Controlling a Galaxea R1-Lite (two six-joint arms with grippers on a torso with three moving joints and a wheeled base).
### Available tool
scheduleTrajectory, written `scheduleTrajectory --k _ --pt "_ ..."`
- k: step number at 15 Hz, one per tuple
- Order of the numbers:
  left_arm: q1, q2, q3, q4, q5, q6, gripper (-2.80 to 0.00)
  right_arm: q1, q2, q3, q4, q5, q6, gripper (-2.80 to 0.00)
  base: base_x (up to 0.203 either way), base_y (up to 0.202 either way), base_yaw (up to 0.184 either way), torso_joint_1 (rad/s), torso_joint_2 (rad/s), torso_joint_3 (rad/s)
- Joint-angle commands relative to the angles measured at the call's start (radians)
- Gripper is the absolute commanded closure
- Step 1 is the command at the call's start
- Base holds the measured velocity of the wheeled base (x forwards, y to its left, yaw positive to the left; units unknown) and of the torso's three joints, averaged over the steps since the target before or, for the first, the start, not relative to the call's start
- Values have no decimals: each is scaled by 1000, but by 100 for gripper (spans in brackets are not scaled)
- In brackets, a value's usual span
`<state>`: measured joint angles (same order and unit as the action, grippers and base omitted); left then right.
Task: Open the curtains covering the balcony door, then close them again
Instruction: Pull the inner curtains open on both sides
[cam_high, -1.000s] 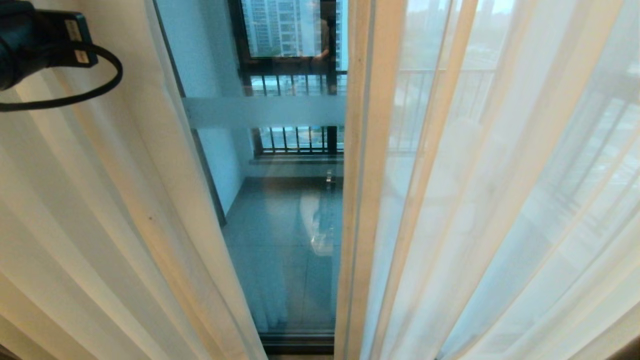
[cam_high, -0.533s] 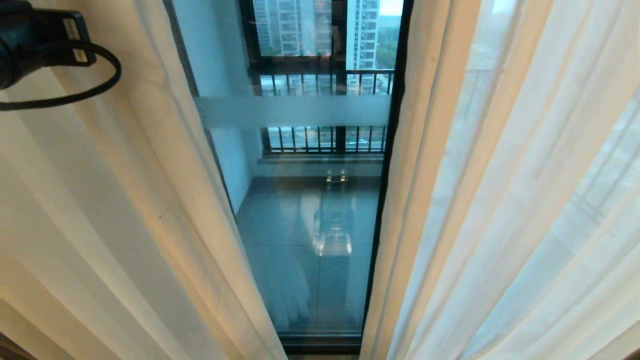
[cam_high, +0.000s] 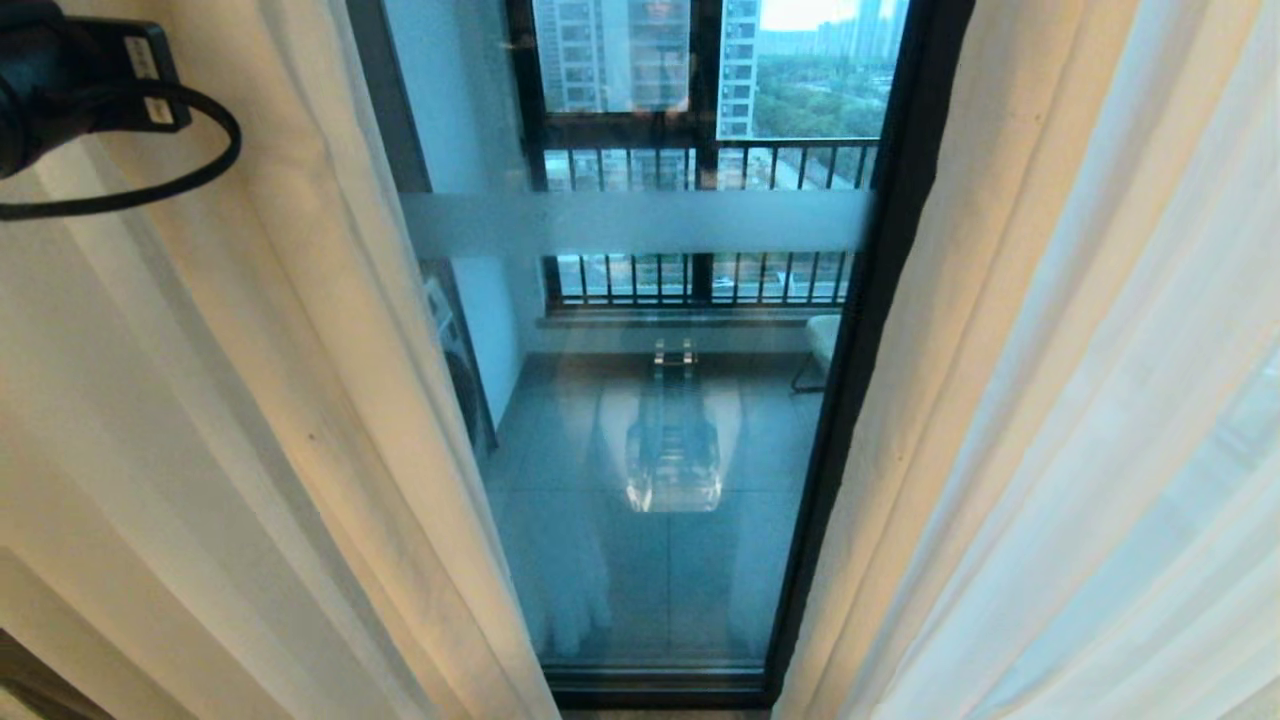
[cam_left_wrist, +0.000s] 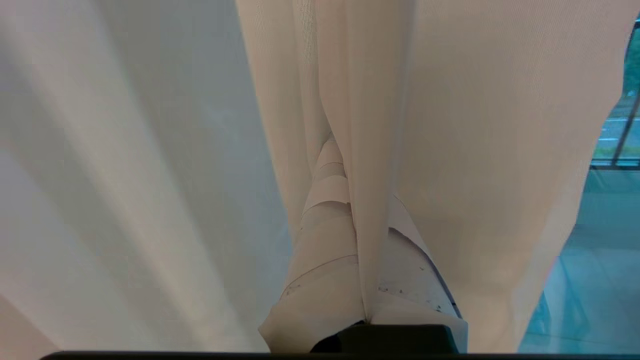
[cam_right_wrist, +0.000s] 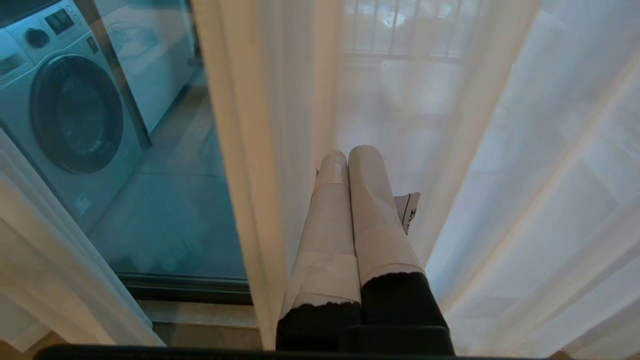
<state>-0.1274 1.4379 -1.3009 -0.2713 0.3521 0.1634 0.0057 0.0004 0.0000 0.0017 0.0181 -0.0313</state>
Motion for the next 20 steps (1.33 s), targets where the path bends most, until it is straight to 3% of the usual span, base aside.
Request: scheduleTrajectory --k 1,20 --pt "0 3 0 -2 2 1 0 0 0 0 0 0 -1 0 0 190 2 -2 7 7" --pt "-4 3 0 0 1 4 0 0 0 0 0 0 -1 0 0 189 1 1 3 3"
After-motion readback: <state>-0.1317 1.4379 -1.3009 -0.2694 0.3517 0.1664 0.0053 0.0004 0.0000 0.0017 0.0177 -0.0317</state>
